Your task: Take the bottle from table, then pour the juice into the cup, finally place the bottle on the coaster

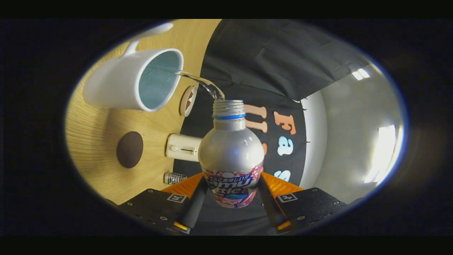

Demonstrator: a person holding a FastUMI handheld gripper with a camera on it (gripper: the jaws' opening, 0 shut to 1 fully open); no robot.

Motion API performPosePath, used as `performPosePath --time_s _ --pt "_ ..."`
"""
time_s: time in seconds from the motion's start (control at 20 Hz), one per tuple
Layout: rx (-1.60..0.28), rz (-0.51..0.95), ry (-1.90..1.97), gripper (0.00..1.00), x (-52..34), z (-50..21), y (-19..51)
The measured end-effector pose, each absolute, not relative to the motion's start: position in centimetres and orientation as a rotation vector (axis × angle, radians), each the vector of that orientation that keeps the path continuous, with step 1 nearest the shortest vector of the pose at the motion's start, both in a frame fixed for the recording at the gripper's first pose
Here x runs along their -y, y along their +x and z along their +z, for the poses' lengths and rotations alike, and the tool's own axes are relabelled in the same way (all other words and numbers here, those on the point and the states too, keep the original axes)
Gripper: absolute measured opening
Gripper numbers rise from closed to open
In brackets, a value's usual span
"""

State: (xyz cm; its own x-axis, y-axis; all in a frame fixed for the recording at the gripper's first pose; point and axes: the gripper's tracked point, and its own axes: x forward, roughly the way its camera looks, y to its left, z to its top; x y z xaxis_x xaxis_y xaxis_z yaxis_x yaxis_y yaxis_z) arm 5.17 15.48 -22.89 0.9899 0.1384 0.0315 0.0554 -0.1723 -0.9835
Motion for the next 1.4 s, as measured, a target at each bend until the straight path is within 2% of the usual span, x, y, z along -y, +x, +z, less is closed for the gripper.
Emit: performPosePath --time_s 1.4 --pt "0.248 0.043 -1.894 0.77 -14.7 -17.9 6.0"
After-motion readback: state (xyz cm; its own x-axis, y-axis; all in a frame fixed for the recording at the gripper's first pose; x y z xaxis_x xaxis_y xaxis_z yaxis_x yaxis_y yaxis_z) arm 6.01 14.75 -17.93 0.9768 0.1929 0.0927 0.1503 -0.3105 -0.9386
